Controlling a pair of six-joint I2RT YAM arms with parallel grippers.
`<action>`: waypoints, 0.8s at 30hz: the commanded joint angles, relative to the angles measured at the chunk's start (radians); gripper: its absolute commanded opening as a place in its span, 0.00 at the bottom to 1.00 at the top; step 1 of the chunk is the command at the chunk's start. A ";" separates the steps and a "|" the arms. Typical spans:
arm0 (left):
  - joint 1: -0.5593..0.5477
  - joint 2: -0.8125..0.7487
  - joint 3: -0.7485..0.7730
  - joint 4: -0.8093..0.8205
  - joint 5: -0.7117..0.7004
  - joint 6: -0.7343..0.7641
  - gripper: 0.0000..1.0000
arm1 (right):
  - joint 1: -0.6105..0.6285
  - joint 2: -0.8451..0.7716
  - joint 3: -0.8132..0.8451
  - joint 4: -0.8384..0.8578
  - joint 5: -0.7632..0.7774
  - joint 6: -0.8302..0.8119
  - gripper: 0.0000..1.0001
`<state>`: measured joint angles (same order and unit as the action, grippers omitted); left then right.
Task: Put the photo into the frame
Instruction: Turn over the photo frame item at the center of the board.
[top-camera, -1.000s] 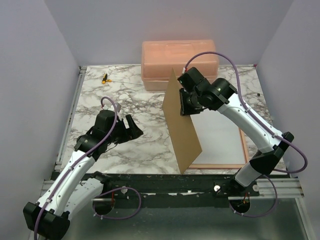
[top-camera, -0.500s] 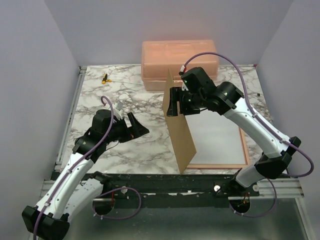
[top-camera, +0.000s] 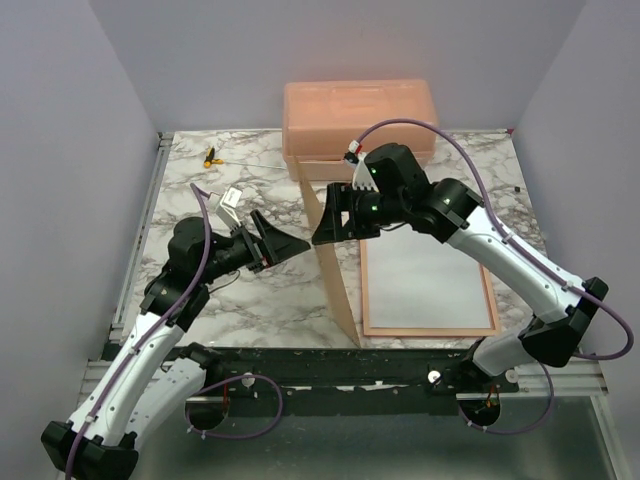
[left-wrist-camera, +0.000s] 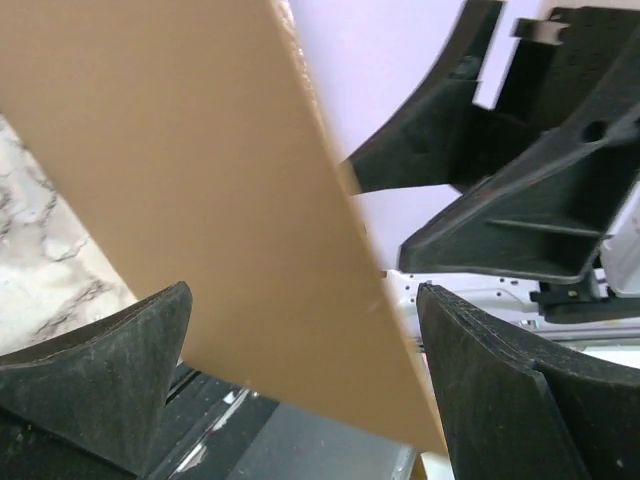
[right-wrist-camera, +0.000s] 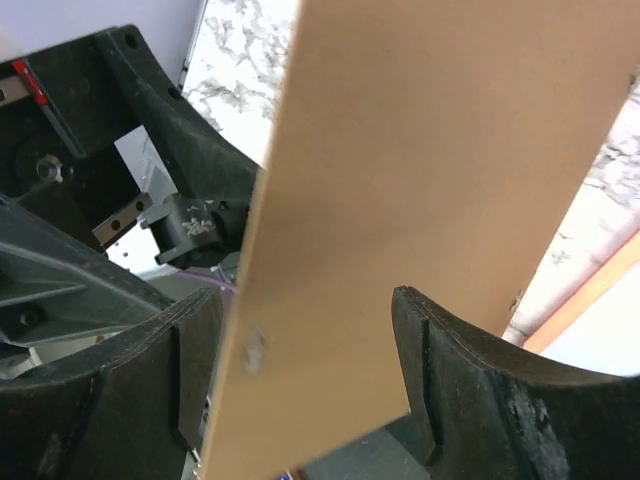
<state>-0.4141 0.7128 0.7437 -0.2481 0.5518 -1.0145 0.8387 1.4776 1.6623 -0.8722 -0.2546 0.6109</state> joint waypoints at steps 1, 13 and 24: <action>-0.003 0.008 -0.015 0.114 0.080 -0.053 0.99 | 0.007 -0.054 -0.043 0.102 -0.095 0.019 0.76; -0.003 0.018 0.033 -0.195 -0.118 0.128 0.91 | 0.006 -0.103 -0.133 0.063 0.060 0.016 0.80; -0.003 0.105 0.123 -0.335 -0.224 0.287 0.80 | 0.005 -0.097 -0.216 0.078 0.100 0.010 0.80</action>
<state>-0.4145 0.7761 0.7963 -0.5312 0.3744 -0.8276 0.8387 1.3808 1.4788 -0.8124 -0.1913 0.6277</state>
